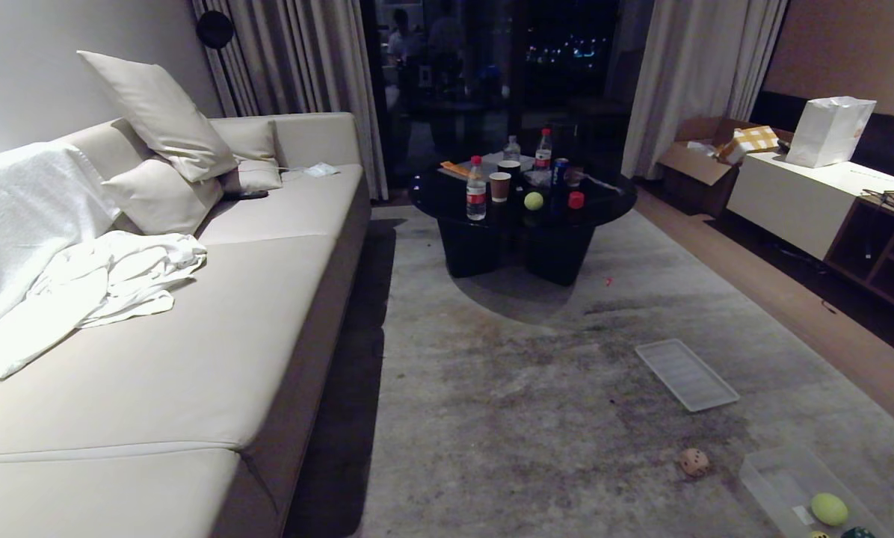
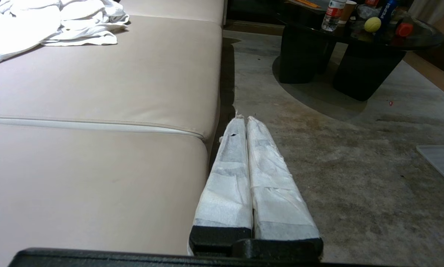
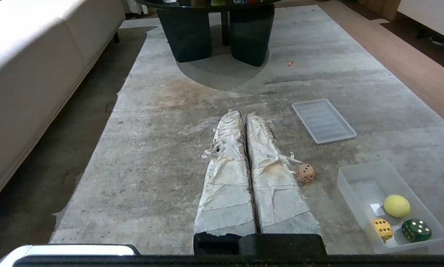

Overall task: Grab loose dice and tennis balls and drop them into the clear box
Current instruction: Find toys out of the box

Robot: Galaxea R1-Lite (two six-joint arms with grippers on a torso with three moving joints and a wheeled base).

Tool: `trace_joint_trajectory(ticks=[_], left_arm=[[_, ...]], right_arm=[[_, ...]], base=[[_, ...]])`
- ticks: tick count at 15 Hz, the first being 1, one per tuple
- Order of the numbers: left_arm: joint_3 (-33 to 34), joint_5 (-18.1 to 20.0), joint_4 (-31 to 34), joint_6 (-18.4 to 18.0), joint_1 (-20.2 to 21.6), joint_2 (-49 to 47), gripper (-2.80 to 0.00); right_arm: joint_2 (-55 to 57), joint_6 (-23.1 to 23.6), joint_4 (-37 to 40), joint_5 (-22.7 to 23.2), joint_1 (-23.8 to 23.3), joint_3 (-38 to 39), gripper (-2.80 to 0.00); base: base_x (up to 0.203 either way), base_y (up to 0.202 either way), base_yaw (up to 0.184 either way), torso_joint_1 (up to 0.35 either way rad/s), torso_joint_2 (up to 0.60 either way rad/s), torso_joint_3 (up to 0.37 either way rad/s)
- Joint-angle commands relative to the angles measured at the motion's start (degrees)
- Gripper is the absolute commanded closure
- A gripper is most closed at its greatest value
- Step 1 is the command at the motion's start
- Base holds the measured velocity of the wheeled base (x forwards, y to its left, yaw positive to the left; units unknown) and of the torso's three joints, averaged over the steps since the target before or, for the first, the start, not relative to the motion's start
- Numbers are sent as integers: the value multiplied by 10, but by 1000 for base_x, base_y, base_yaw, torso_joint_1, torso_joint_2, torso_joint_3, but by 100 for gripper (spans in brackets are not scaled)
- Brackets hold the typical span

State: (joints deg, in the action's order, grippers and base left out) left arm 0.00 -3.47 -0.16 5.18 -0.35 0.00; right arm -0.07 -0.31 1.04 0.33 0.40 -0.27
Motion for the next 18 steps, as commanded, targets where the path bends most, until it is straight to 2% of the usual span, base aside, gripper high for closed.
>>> trace_joint_trajectory(ticks=[1, 8, 10, 11, 18], left_arm=[[1, 0, 0, 1, 0, 0, 0], [1, 0, 0, -1, 0, 0, 0], [1, 25, 2, -45, 0, 0, 0], [1, 26, 2, -48, 0, 0, 0], [1, 27, 2, -50, 0, 0, 0]], right_arm=[[1, 0, 0, 0, 0, 0, 0], [1, 0, 0, 0, 0, 0, 0], [1, 1, 0, 0, 0, 0, 0], [1, 0, 0, 0, 0, 0, 0], [1, 3, 0, 1, 0, 0, 0]], base=[[0, 0, 0, 0, 0, 0], [0, 0, 0, 0, 0, 0], [0, 0, 0, 0, 0, 0], [0, 0, 0, 0, 0, 0], [0, 0, 0, 0, 0, 0]])
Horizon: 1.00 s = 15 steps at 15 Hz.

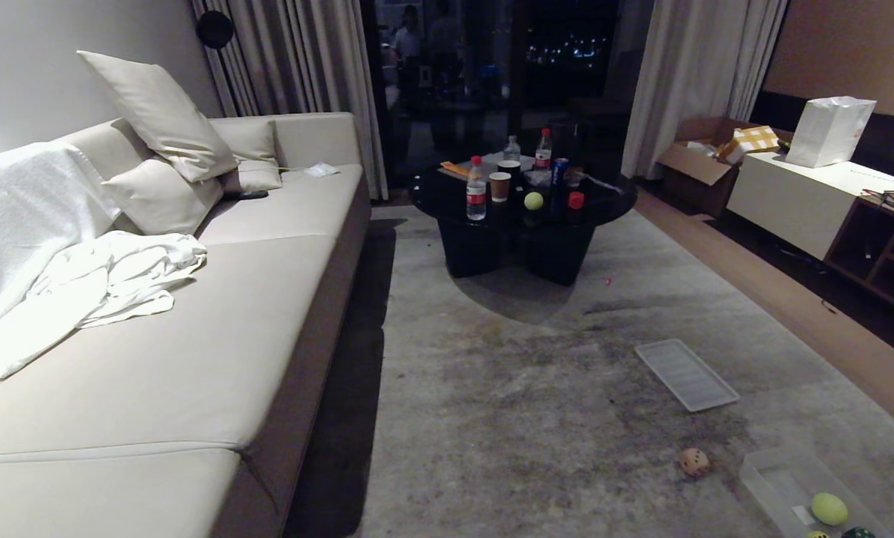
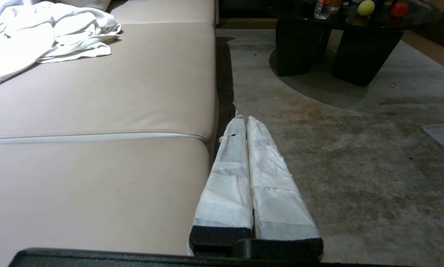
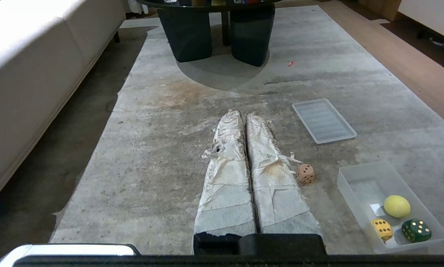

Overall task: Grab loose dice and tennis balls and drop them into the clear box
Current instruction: Find toys out of the box

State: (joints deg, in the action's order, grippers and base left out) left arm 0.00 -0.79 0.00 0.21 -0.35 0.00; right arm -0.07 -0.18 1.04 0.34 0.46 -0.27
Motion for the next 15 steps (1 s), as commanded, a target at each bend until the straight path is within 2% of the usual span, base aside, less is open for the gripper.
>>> trace_joint_trajectory(ticks=[1, 13, 15], left_arm=[[1, -1, 0, 0, 0, 0, 0], [1, -6, 0, 4, 0, 0, 0], [1, -4, -1, 1, 0, 0, 0]], right_arm=[[1, 1, 0, 1, 0, 0, 0], [1, 1, 0, 1, 0, 0, 0], [1, 0, 0, 1, 0, 0, 0]], base=[[0, 0, 0, 0, 0, 0], [0, 0, 0, 0, 0, 0], [151, 0, 3, 5, 3, 4]])
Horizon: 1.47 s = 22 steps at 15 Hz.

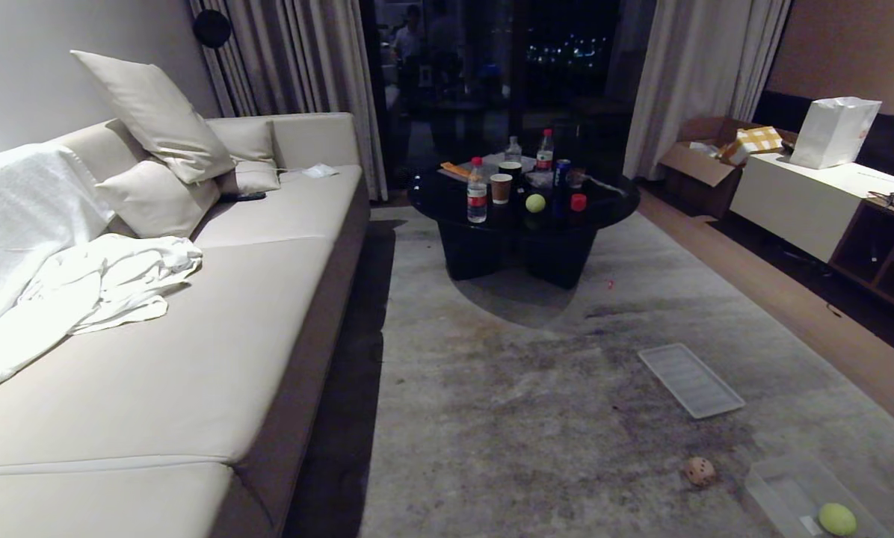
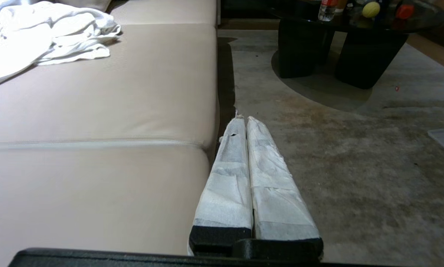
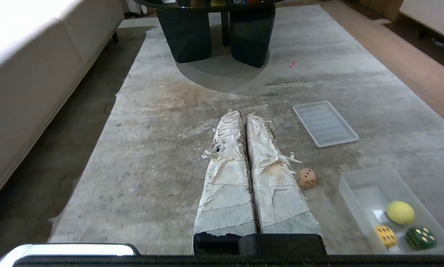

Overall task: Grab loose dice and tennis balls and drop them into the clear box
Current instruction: Find toys out of the box

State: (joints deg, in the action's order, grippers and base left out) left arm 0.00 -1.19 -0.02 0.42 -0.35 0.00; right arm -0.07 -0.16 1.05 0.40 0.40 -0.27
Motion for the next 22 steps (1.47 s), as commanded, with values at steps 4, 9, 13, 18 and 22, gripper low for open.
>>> trace_joint_trajectory(ticks=[4, 9, 13, 18, 22], left_arm=[[1, -3, 0, 5, 0, 0, 0], [1, -4, 0, 5, 0, 0, 0], [1, -6, 0, 11, 0, 0, 0], [1, -7, 0, 13, 0, 0, 0], [1, -3, 0, 16, 0, 0, 0]], right_arm=[[1, -1, 0, 0, 0, 0, 0], [0, -1, 0, 0, 0, 0, 0], [1, 0, 0, 0, 0, 0, 0], [0, -1, 0, -1, 0, 0, 0], [1, -2, 0, -1, 0, 0, 0]], base=[[187, 0, 0, 3, 1, 1], [183, 0, 1, 0, 1, 0], [184, 0, -1, 2, 1, 2], [52, 0, 1, 1, 2, 0], [0, 0, 0, 0, 0, 0]])
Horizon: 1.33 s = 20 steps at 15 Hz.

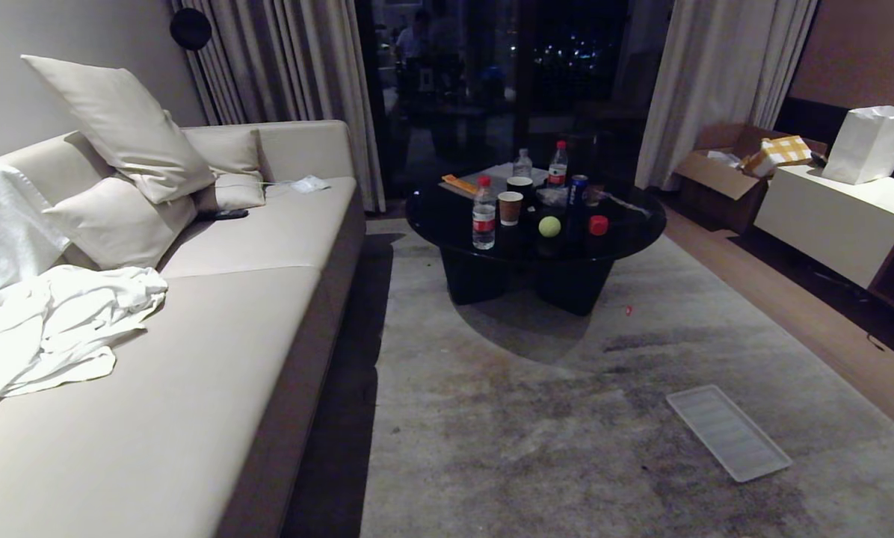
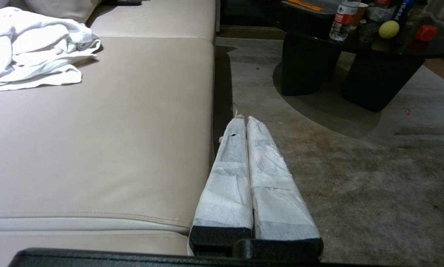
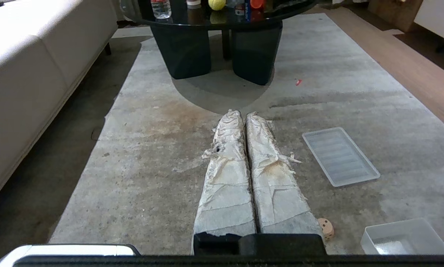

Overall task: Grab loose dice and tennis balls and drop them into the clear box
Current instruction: Find toys out of the box

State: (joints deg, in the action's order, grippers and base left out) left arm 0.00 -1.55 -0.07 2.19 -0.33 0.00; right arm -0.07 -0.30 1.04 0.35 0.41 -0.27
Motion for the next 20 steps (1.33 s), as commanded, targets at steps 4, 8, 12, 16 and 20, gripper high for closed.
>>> trace_joint_trajectory(ticks=[4, 8, 12, 16, 20], left_arm=[[1, -8, 1, 5, 0, 0, 0], [1, -10, 0, 7, 0, 0, 0], [1, -9, 0, 5, 0, 0, 0], [1, -8, 0, 4, 0, 0, 0], [1, -8, 1, 4, 0, 0, 0]], right_arm=[[1, 0, 0, 0, 0, 0, 0], [1, 0, 2, 1, 0, -1, 0], [1, 0, 1, 1, 0, -1, 0], [1, 0, 1, 1, 0, -1, 0], [1, 0, 1, 1, 0, -1, 0]], base=[[0, 0, 0, 0, 0, 0], [0, 0, 0, 0, 0, 0], [-3, 7, -130, 3, 2, 3], [-2, 11, -166, 1, -2, 0], [0, 8, -150, -1, 3, 4]])
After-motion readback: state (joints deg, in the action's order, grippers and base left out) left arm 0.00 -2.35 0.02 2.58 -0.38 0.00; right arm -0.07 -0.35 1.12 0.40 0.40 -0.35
